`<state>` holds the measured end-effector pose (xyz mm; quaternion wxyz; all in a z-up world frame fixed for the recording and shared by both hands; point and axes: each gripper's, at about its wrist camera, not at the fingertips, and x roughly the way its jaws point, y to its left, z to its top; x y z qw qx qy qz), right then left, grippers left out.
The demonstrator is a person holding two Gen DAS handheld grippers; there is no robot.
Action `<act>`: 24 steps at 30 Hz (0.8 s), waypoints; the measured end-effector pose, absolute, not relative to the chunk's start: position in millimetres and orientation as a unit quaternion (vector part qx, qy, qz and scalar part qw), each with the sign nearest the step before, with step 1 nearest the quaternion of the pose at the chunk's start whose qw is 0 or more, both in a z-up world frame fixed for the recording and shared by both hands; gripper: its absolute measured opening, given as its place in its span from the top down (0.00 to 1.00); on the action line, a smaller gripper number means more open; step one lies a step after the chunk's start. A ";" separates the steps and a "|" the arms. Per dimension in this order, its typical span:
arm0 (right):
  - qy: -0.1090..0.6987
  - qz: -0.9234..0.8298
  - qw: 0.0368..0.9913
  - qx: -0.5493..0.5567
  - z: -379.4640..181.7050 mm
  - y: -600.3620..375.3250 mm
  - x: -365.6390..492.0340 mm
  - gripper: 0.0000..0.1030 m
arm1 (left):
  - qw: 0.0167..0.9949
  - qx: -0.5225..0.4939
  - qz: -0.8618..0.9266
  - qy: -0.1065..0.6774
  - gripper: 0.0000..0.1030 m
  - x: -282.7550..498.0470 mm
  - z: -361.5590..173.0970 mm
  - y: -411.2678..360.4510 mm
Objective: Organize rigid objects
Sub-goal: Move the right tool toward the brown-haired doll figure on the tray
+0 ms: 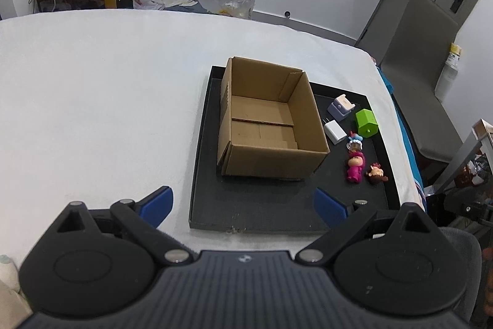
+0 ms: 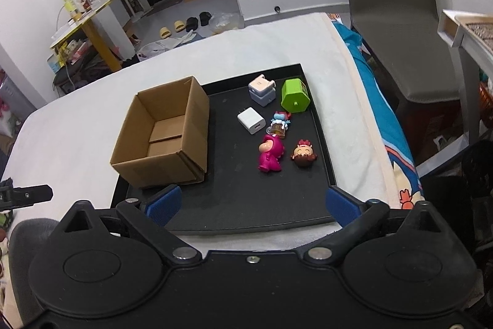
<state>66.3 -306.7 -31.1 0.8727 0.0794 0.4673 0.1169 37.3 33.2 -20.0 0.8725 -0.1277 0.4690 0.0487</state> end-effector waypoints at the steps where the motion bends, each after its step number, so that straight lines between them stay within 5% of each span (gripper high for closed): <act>1: 0.470 0.116 0.871 0.082 -32.9 -307.2 68.7 0.10 | 0.872 -0.130 0.048 0.470 0.06 39.8 -22.1 33.9; 9: 0.480 0.109 0.865 0.098 -44.6 -311.4 86.6 0.15 | 0.863 -0.144 0.049 0.482 0.09 60.4 -39.5 39.5; 24: 0.513 0.082 0.843 0.135 -69.3 -318.0 126.2 0.33 | 0.837 -0.180 0.076 0.511 0.36 113.2 -70.5 51.9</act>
